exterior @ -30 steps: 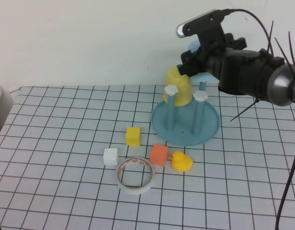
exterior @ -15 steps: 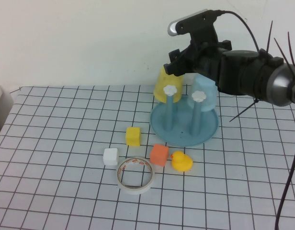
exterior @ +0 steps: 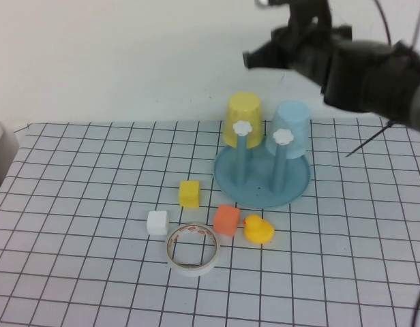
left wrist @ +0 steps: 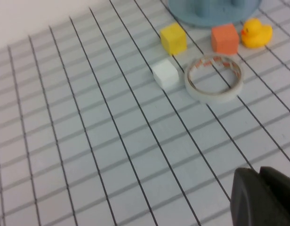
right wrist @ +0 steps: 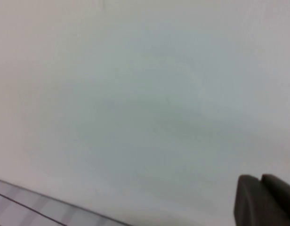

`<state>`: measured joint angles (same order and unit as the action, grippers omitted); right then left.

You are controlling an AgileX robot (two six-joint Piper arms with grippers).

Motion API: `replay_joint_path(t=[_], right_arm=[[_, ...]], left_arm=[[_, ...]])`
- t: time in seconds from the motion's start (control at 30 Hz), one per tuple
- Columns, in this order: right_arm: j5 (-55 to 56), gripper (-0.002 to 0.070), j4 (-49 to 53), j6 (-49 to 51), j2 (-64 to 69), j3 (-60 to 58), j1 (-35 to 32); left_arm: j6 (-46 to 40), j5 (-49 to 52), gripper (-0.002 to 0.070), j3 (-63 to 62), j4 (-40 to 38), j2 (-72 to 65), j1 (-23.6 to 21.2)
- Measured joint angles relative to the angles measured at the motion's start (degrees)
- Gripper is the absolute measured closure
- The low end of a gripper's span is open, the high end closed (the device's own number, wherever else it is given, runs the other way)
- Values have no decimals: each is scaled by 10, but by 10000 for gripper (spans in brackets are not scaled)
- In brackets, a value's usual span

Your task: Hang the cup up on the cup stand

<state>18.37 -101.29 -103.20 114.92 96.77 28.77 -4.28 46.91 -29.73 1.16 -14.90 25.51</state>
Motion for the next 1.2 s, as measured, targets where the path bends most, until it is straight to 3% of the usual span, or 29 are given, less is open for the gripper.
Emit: replay_joint_path(t=[0.13, 0.47, 0.83, 1.2], right_arm=[[-57, 672, 0, 31, -74, -51, 9], [-216, 677, 8, 96, -317, -315, 13], [-230, 678, 10, 106, -720, -565, 13], [-230, 678, 10, 144, -989, -751, 13]], left_arm=[[1, -36, 675, 23, 15, 53, 0], [7, -87, 675, 95, 18, 120, 0], [7, -103, 675, 108, 18, 120, 0], [7, -105, 675, 108, 18, 120, 0]])
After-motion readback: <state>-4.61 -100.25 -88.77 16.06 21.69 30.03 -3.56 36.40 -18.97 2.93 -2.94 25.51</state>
